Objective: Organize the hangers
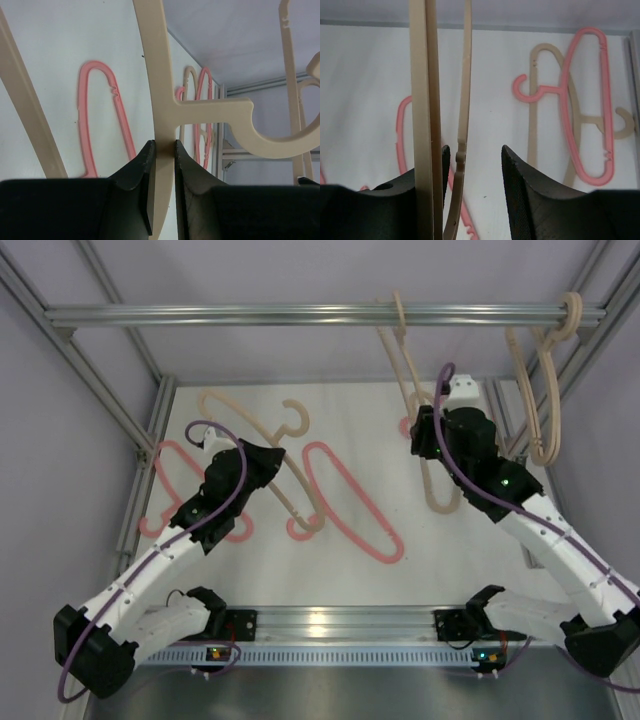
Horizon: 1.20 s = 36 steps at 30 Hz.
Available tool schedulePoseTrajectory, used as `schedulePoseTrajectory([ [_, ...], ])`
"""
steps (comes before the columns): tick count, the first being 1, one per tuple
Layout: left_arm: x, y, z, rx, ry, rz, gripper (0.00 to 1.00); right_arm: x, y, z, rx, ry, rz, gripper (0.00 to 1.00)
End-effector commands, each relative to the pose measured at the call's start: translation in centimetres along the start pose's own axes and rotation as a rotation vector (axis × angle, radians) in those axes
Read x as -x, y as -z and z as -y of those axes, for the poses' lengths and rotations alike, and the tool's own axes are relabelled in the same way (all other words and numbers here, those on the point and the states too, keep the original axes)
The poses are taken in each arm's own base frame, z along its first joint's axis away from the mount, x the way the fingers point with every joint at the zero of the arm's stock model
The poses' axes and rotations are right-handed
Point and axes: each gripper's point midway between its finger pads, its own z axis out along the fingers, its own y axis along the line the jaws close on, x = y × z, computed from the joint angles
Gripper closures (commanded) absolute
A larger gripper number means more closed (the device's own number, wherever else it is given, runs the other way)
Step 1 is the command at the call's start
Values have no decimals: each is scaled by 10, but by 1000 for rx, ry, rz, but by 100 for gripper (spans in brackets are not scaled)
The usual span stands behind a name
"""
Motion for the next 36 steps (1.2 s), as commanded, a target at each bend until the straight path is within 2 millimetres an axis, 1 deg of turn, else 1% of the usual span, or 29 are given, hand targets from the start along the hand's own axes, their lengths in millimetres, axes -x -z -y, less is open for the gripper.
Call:
schedulePoseTrajectory([
  [1,8,2,7,-28,-1,30,100,23,20,37,-10,-78,73,89],
  [2,8,2,5,-24,-3,29,100,20,19,56,-54,-87,67,89],
  [3,8,2,6,-26,0,31,100,19,21,60,-40,-91,62,90],
  [4,8,1,6,-24,0,31,100,19,24,68,-51,-97,64,90],
  [5,7,1,6,-23,-2,27,100,20,24,83,-89,-111,67,90],
  [7,7,0,6,-23,1,25,100,22,28,92,-92,-131,74,90],
  [8,7,0,6,-24,0,24,100,23,28,104,-116,-148,75,91],
  [10,7,0,7,-24,1,22,100,27,31,112,-122,-184,87,93],
  [11,6,0,7,-26,1,20,100,28,32,124,-150,-208,92,93],
  [12,6,0,7,-27,1,18,100,29,33,124,-135,-221,94,94],
  [14,6,0,7,-27,2,20,100,28,36,132,-146,-258,94,94],
  [17,8,1,8,-30,1,24,100,30,44,136,-159,-284,105,94],
  [18,7,1,6,-26,2,22,100,32,46,130,-129,-285,105,94],
  [20,7,1,8,-30,4,20,100,33,49,125,-107,-290,103,94],
  [22,6,1,8,-33,5,16,100,36,55,127,-119,-297,117,95],
  [24,6,1,9,-35,3,16,100,37,61,132,-155,-303,123,96],
  [25,6,2,8,-33,2,16,100,42,66,137,-182,-301,138,96],
  [26,6,2,8,-34,2,17,100,40,67,141,-208,-302,134,96],
  [29,7,3,9,-37,3,21,100,40,68,143,-220,-306,124,96],
  [30,8,3,9,-36,1,22,100,37,67,153,-254,-317,117,96],
  [33,8,3,10,-38,2,21,100,36,67,156,-269,-318,106,93],
  [35,8,3,10,-38,0,21,100,37,69,156,-270,-310,110,88],
  [36,8,3,10,-38,-1,21,100,41,72,155,-266,-306,122,86],
])
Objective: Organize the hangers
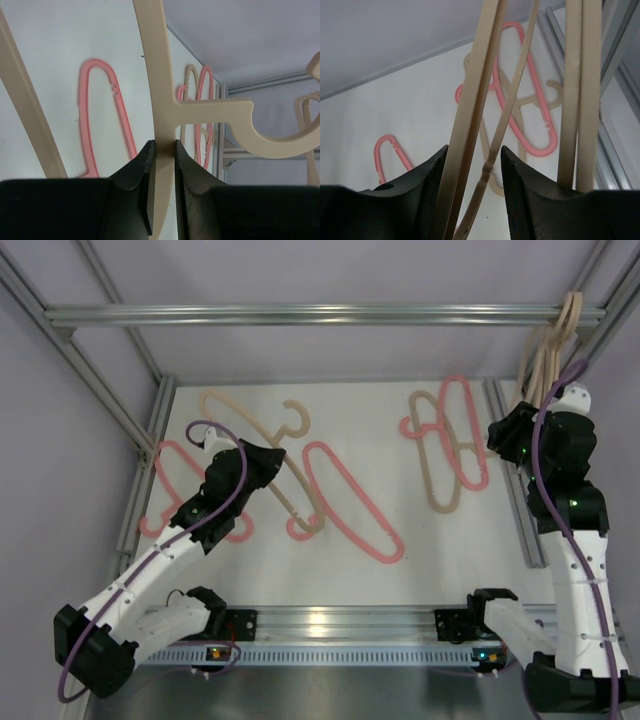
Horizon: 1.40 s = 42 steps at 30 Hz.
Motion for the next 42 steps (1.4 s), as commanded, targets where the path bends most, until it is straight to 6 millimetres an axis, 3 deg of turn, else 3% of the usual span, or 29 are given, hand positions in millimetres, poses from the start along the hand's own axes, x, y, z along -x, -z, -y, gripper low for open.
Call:
schedulePoseTrajectory([
  [1,10,3,12,-43,1,30,100,24,14,2,-21,-1,63,82],
  [3,10,3,13,-47,3,26,100,28,17,2,-25,9,72,78],
  [4,9,2,12,-44,3,25,100,28,19,3,-29,11,70,68],
  [8,8,2,13,-47,3,19,100,34,28,1,-20,16,87,45],
  [13,7,2,15,-53,7,12,100,52,54,-8,20,30,149,20],
  [16,7,2,16,-57,8,9,100,63,70,-13,48,48,189,11],
  [21,6,3,23,-75,15,-6,100,77,97,-24,110,84,259,3],
  [28,5,3,41,-115,39,-39,100,74,112,-81,448,138,269,2],
  [29,7,4,47,-127,48,-40,100,62,111,-95,546,146,227,2],
  [31,6,3,53,-142,55,-55,100,58,115,-118,698,138,221,2],
  [33,8,2,64,-167,68,-61,100,41,100,-123,746,105,179,2],
  [34,9,3,67,-176,73,-64,100,31,101,-136,808,107,155,2],
  [36,9,1,75,-192,86,-70,100,15,83,-144,819,115,120,2],
  [42,11,0,88,-223,117,-79,100,-55,57,-210,900,193,-8,2],
])
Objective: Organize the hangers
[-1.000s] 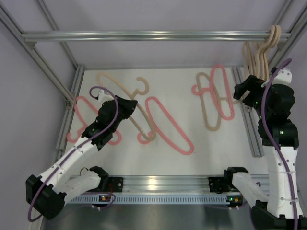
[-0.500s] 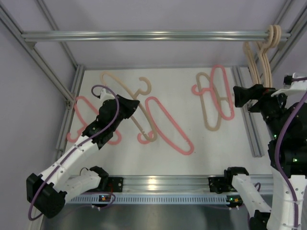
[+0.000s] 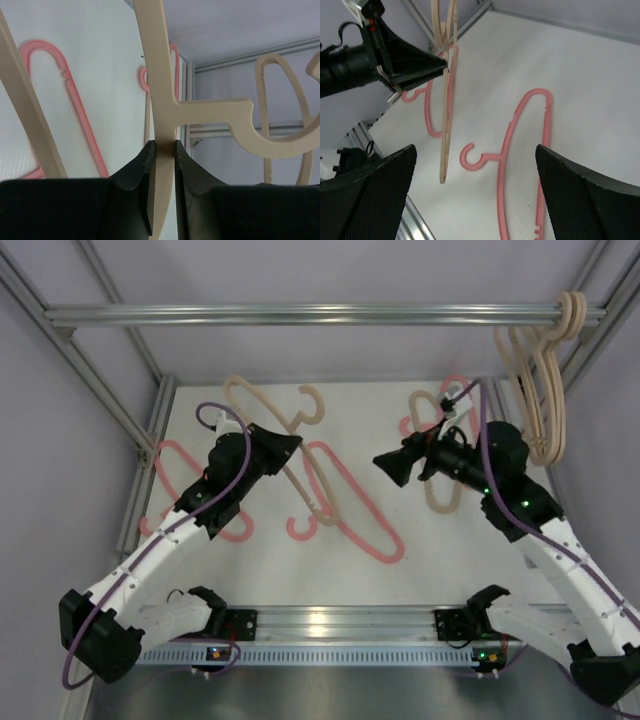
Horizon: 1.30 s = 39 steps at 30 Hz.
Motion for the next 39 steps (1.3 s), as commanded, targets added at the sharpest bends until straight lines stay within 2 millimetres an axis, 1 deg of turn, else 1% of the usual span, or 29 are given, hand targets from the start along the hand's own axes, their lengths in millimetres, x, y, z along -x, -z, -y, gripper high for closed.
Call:
schedulePoseTrajectory([
  [1,18,3,42,-126,48,41,100,0,-35,-22,56,68,59,2],
  [2,18,4,43,-129,58,42,100,-18,-50,-20,55,58,18,2],
  [3,19,5,45,-133,61,45,100,-20,-59,-26,73,64,26,2],
  [4,20,4,44,-129,63,50,100,-31,-67,-39,104,68,3,3],
  [5,21,4,44,-129,68,52,100,-45,-80,-42,108,76,-32,3],
  [6,21,4,44,-128,71,52,100,-50,-86,-47,115,84,-39,3],
  [7,24,4,50,-154,84,63,100,-60,-97,-57,137,91,-51,4],
  [8,24,5,51,-156,89,66,100,-66,-102,-61,145,94,-61,5],
  [9,24,5,51,-159,94,67,100,-72,-106,-71,166,97,-70,7],
  [10,23,3,49,-159,103,64,100,-79,-114,-71,166,99,-78,8],
  [14,24,4,49,-177,137,77,100,-101,-128,-81,193,101,-109,17],
  [17,23,4,48,-180,150,77,100,-110,-134,-86,200,107,-123,32],
  [18,23,4,48,-182,153,77,100,-111,-135,-87,197,109,-122,41],
  [20,20,3,43,-176,165,74,100,-113,-137,-85,182,112,-122,51],
  [21,20,3,44,-184,170,75,100,-113,-138,-82,169,114,-120,58],
  [23,20,4,42,-186,180,74,100,-113,-136,-78,152,117,-113,66],
  [24,18,4,38,-177,179,72,100,-111,-135,-76,141,119,-106,75],
  [26,19,5,36,-175,175,82,100,-108,-130,-71,111,123,-90,86],
  [27,17,5,32,-166,172,80,100,-110,-128,-66,89,126,-98,95],
  [28,18,4,29,-158,171,86,98,-108,-125,-65,86,133,-97,98],
  [29,17,5,28,-159,171,88,93,-108,-123,-64,81,135,-103,100],
  [30,17,6,27,-158,168,89,80,-112,-121,-54,41,139,-123,100],
  [32,17,6,23,-152,156,93,65,-112,-116,-47,16,142,-134,100],
  [33,17,7,22,-149,148,96,49,-111,-114,-41,-8,141,-135,100],
  [35,18,9,19,-136,120,101,35,-114,-103,-32,-40,142,-168,100],
  [36,20,10,17,-129,87,108,22,-108,-97,-24,-74,143,-159,100],
  [37,23,13,22,-135,65,116,17,-113,-90,-17,-101,144,-197,100],
  [38,25,14,18,-110,42,120,12,-113,-85,-11,-122,142,-211,100],
  [39,26,14,15,-96,-14,124,9,-105,-76,-3,-154,138,-200,100],
])
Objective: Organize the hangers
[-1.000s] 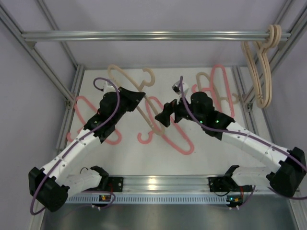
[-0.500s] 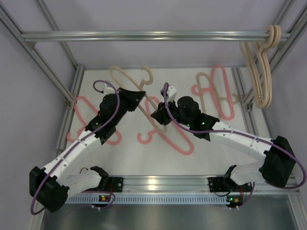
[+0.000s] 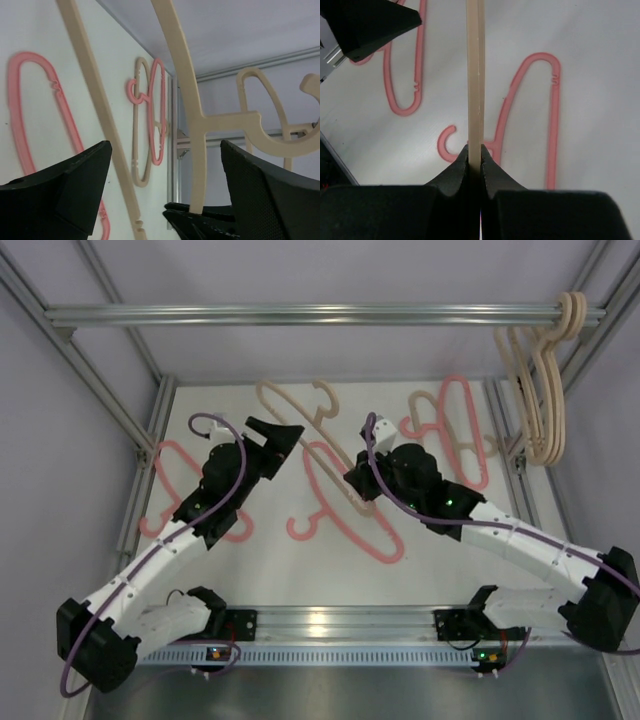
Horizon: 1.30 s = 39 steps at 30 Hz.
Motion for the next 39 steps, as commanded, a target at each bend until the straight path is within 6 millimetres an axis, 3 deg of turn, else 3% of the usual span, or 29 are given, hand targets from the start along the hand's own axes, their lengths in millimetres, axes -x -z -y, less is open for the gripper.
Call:
schedulePoseTrajectory([
  [1,24,10,21,-32,-133,74,4,4,33,33,-127,-5,-36,100],
  [2,24,11,10,22,-173,63,2,5,40,38,-144,-10,-43,100],
  [4,33,14,5,61,-293,87,2,15,59,47,-178,-29,-28,100],
  [6,46,17,-1,125,-378,112,2,11,77,60,-226,-47,-65,100],
  [10,67,16,-19,231,-630,83,2,40,122,77,-283,-107,-17,100],
  [12,85,17,-26,280,-695,74,2,57,145,86,-318,-128,7,100],
  [14,88,16,-42,319,-724,10,2,67,160,96,-365,-127,20,100],
  [15,103,20,-53,364,-738,14,2,78,172,98,-386,-124,34,100],
  [18,112,22,-72,430,-777,-17,2,98,188,109,-446,-143,64,100],
  [23,104,23,-96,476,-836,-76,2,126,194,120,-464,-170,105,100],
  [27,97,26,-116,512,-845,-108,2,145,187,130,-461,-183,112,100],
  [32,91,30,-137,555,-861,-142,2,138,179,146,-484,-224,60,100],
  [39,91,34,-137,551,-871,-138,2,119,170,174,-539,-255,-4,100],
])
